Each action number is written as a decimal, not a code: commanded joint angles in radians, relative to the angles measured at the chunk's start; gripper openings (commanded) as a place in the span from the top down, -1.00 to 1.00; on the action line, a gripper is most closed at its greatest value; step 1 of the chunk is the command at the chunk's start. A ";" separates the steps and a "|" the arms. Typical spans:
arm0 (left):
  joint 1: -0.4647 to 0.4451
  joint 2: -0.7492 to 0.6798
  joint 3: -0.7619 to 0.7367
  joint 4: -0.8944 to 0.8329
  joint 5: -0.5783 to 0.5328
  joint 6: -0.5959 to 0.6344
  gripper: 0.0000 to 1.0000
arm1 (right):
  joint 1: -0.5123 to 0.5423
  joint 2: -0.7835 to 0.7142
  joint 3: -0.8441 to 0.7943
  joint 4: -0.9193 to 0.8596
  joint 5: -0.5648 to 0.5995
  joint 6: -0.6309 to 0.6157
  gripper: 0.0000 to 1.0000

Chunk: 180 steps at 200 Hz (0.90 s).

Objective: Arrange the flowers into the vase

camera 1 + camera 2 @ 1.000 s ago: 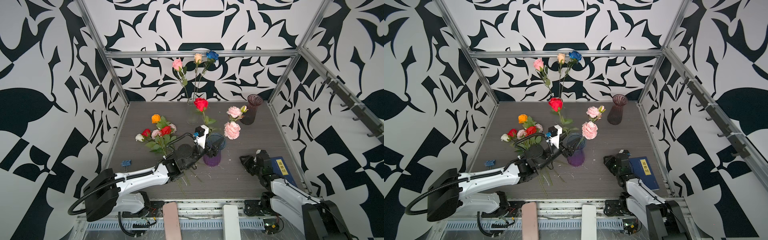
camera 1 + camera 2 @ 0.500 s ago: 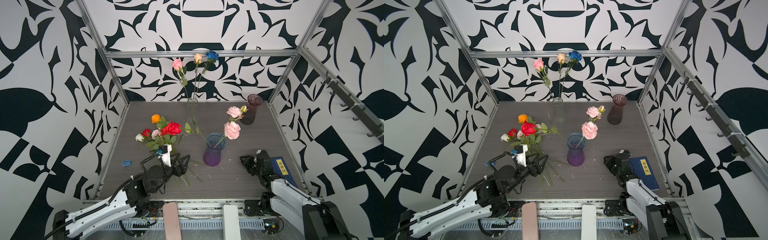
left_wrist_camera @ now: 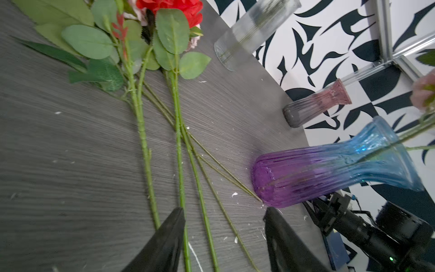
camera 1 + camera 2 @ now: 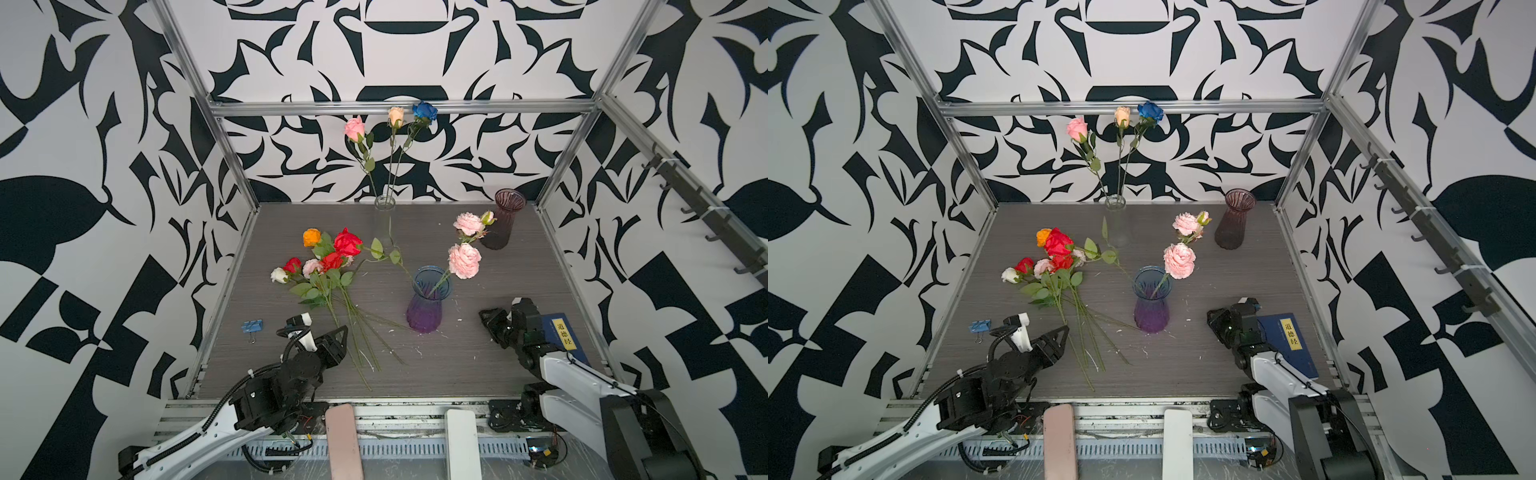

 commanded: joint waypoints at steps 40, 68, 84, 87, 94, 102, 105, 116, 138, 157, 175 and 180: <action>0.146 0.152 -0.043 0.113 0.049 -0.031 -0.06 | -0.003 0.144 0.004 0.024 -0.025 0.021 0.26; 0.504 0.350 -0.090 0.352 0.429 0.008 -0.06 | -0.003 0.200 0.017 0.070 -0.045 0.023 0.27; 0.732 0.518 -0.112 0.535 0.654 0.014 -0.07 | -0.003 0.233 0.024 0.092 -0.058 0.023 0.27; 0.766 0.551 -0.116 0.572 0.682 0.014 -0.08 | -0.004 0.238 0.025 0.097 -0.059 0.024 0.27; 0.831 0.628 -0.123 0.657 0.744 0.017 -0.10 | -0.003 0.251 0.027 0.108 -0.065 0.023 0.27; 0.875 0.716 -0.122 0.742 0.780 0.017 -0.14 | -0.003 0.267 0.029 0.119 -0.070 0.023 0.27; 0.884 0.748 -0.120 0.769 0.789 0.019 -0.15 | -0.003 0.271 0.030 0.124 -0.073 0.024 0.27; 0.902 0.862 -0.094 0.844 0.815 0.036 -0.17 | -0.003 0.290 0.032 0.136 -0.081 0.020 0.27; 0.903 1.061 -0.002 0.899 0.886 0.082 -0.19 | -0.003 0.310 0.047 0.139 -0.097 0.005 0.27; 0.909 1.191 0.032 0.995 0.952 0.087 -0.17 | -0.005 0.301 0.062 0.107 -0.104 -0.020 0.27; 0.918 1.304 0.042 1.076 1.000 0.061 -0.04 | -0.012 0.272 0.081 0.040 -0.097 -0.055 0.28; 0.921 1.319 0.041 1.095 1.006 0.054 0.00 | -0.012 0.264 0.080 0.031 -0.094 -0.058 0.28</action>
